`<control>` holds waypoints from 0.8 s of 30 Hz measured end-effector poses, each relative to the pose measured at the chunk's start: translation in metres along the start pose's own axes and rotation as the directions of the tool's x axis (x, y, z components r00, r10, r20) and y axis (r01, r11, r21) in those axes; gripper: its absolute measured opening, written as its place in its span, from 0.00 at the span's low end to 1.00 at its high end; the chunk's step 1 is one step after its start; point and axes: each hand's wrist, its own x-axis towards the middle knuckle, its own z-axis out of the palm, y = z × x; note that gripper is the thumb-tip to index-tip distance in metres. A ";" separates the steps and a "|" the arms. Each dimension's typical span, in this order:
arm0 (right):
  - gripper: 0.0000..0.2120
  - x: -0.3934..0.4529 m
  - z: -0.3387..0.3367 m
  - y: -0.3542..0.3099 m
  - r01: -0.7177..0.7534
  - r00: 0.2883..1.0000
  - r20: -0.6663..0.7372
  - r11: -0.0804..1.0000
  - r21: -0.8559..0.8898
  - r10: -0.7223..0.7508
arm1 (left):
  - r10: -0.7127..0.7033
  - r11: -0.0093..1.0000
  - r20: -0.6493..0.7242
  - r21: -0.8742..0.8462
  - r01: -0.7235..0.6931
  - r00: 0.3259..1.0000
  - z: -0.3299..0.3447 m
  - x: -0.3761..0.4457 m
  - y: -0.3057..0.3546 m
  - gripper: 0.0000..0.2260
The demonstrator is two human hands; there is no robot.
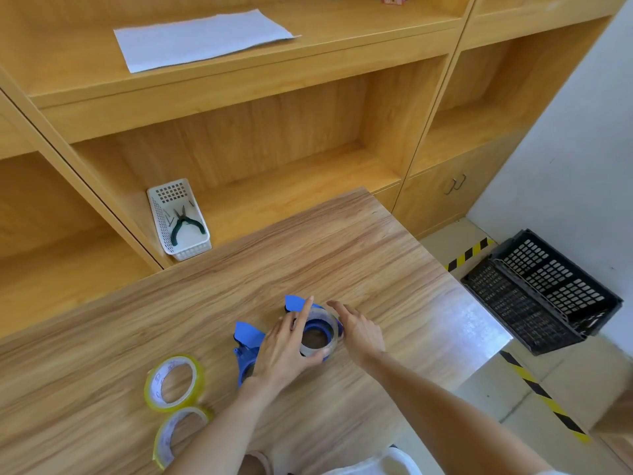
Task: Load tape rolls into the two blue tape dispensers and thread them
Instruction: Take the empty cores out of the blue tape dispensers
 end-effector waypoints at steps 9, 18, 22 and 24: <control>0.18 -0.010 -0.013 -0.018 0.097 0.995 -0.007 0.994 0.049 -0.097 | 0.044 0.978 -0.016 -0.201 -0.046 0.999 -0.035 -0.065 -0.021 0.43; 0.14 -0.027 0.005 -0.044 0.170 0.966 0.213 0.981 -0.088 -0.149 | -0.091 0.991 0.088 -0.093 0.099 0.992 -0.032 -0.177 -0.056 0.46; 0.15 -0.040 0.013 -0.060 0.326 0.914 0.310 0.927 -0.184 -0.260 | -0.110 0.983 0.115 -0.131 0.125 0.987 -0.028 -0.202 -0.055 0.44; 0.14 -0.047 0.017 -0.067 0.368 0.898 0.332 0.906 -0.210 -0.288 | -0.122 0.986 0.122 -0.099 0.135 0.985 -0.025 -0.211 -0.053 0.43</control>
